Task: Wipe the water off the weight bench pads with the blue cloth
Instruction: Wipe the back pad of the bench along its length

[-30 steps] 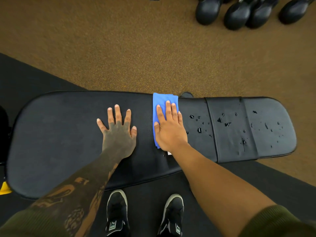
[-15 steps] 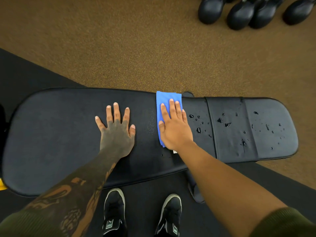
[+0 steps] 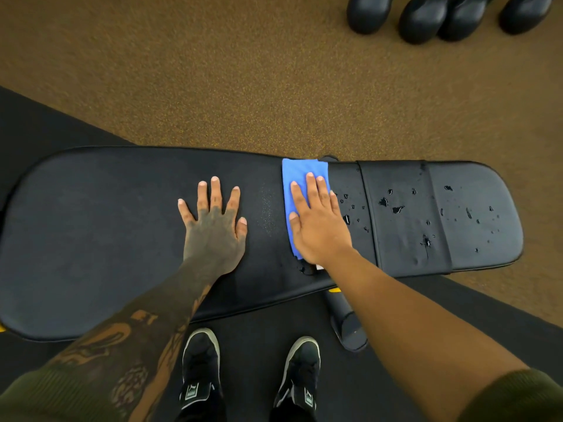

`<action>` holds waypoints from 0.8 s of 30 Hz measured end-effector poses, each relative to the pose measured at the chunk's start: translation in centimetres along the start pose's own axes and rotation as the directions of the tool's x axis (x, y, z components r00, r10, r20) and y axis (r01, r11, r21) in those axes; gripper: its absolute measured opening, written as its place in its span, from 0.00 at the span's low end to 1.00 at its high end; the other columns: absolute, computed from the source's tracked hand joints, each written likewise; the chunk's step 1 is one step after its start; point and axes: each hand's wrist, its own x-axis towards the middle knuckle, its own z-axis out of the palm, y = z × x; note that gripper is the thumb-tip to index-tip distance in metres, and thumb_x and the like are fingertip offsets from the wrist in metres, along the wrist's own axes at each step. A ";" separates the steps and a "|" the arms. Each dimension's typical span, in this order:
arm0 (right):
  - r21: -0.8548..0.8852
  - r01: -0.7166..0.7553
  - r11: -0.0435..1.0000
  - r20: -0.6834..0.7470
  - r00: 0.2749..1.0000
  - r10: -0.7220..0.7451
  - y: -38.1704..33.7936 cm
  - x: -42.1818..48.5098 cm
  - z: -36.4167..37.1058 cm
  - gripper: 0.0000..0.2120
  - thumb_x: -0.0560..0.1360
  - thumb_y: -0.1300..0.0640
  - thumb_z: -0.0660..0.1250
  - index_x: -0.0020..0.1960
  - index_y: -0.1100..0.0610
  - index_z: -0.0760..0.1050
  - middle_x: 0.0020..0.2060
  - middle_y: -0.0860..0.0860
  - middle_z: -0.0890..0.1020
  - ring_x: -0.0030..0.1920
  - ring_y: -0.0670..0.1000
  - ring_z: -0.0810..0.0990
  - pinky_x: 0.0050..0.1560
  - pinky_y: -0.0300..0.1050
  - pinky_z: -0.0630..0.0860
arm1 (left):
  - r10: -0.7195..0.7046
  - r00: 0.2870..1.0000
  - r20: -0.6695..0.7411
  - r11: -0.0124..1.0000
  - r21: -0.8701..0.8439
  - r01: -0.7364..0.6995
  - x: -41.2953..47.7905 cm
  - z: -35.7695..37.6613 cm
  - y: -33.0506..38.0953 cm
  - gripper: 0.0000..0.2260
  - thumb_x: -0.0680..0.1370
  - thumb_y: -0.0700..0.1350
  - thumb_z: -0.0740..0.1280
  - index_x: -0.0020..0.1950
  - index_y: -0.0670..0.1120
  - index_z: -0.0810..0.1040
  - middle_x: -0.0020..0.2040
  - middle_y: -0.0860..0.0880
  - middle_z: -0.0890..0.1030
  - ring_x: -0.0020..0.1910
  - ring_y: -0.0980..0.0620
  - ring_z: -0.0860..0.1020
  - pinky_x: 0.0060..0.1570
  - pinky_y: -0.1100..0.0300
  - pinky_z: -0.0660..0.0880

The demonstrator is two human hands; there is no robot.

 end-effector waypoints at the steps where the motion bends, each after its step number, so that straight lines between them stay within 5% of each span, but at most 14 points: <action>1: 0.004 -0.018 1.000 -0.004 1.000 0.018 -0.4 0.4 -0.1 0.28 0.82 0.49 0.46 0.80 0.53 0.44 0.79 0.56 0.42 0.78 0.57 0.37 0.77 0.56 0.41 | -0.003 1.000 0.003 1.000 -0.003 0.003 0.0 0.0 0.1 0.27 0.81 0.55 0.50 0.79 0.51 0.47 0.80 0.42 0.45 0.79 0.40 0.42 0.72 0.32 0.44; 9: 0.019 0.110 0.994 -0.001 0.994 -0.110 -2.9 -4.1 1.7 0.29 0.81 0.47 0.45 0.79 0.53 0.46 0.79 0.56 0.45 0.78 0.58 0.40 0.77 0.56 0.42 | -0.011 1.000 0.002 1.000 0.013 0.011 0.1 0.0 0.1 0.27 0.81 0.55 0.49 0.79 0.50 0.47 0.80 0.42 0.45 0.79 0.41 0.42 0.72 0.31 0.44; 18: 0.037 -0.071 0.997 -0.030 0.997 0.072 0.3 -1.8 0.8 0.30 0.81 0.45 0.48 0.80 0.50 0.44 0.79 0.57 0.42 0.78 0.59 0.37 0.77 0.58 0.42 | -0.002 1.000 0.012 1.000 0.014 0.001 0.2 -0.1 0.9 0.26 0.81 0.54 0.50 0.79 0.53 0.49 0.80 0.42 0.44 0.78 0.40 0.42 0.71 0.30 0.43; 24: 0.031 0.021 0.999 -0.006 1.000 -0.021 -0.7 -3.1 1.0 0.30 0.81 0.45 0.47 0.80 0.50 0.43 0.79 0.57 0.41 0.78 0.58 0.36 0.77 0.56 0.41 | 0.045 0.999 0.004 0.999 -0.012 -0.045 0.8 -0.3 3.0 0.26 0.81 0.53 0.51 0.79 0.54 0.49 0.80 0.43 0.44 0.79 0.40 0.42 0.71 0.30 0.43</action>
